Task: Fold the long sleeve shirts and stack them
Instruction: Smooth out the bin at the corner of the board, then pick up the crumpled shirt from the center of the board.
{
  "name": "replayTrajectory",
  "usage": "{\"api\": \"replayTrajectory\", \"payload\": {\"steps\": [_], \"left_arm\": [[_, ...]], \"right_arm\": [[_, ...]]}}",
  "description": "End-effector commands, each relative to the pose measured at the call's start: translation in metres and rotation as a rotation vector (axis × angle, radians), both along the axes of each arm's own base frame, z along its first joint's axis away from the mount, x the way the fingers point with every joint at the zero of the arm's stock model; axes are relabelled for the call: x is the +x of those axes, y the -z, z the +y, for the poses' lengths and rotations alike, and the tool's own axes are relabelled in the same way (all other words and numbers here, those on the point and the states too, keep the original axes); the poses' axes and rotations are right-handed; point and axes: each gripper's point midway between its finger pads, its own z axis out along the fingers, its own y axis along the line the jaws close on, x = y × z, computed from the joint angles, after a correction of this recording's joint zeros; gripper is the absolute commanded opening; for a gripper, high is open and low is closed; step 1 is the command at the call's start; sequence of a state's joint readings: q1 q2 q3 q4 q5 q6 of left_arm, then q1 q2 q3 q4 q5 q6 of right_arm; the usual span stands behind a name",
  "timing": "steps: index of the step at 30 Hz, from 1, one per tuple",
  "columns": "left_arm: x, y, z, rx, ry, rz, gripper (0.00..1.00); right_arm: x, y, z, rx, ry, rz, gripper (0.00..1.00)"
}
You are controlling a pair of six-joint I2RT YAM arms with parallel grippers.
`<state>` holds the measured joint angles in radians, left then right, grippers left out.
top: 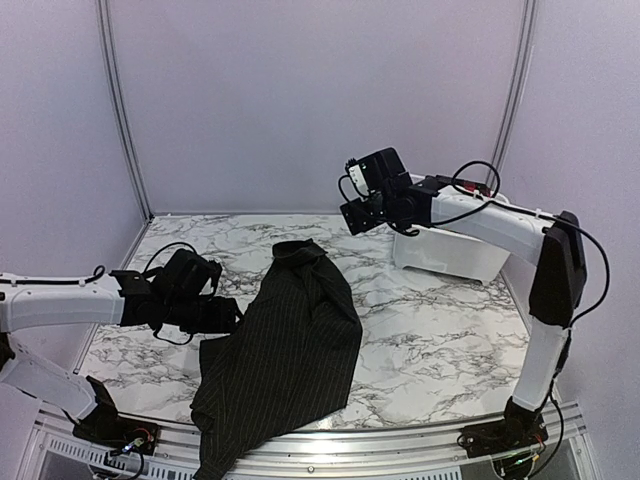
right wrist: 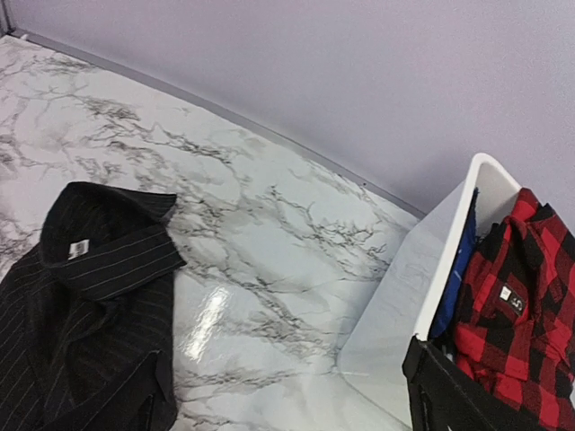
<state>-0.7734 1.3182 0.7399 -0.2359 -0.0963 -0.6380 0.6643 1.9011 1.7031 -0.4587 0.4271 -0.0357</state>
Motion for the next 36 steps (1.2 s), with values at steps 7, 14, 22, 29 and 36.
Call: {"api": "replayTrajectory", "payload": {"steps": [7,14,22,29,36], "left_arm": [[-0.071,0.033,0.005,-0.006,0.029,0.18,0.66],[-0.079,0.038,-0.007,-0.006,0.06,0.199,0.58],[-0.105,0.048,-0.004,-0.029,0.077,0.271,0.51],[-0.123,0.051,0.0,-0.047,0.071,0.305,0.48],[-0.119,0.044,-0.019,-0.064,0.102,0.295,0.43]], "right_arm": [[-0.087,0.032,0.038,0.222,-0.15,0.135,0.87],[-0.117,0.062,0.025,0.262,-0.149,0.204,0.85],[-0.14,0.082,0.009,0.272,-0.137,0.263,0.84],[-0.155,0.095,0.009,0.294,-0.155,0.299,0.84],[-0.162,0.109,0.014,0.316,-0.17,0.333,0.84]]}}
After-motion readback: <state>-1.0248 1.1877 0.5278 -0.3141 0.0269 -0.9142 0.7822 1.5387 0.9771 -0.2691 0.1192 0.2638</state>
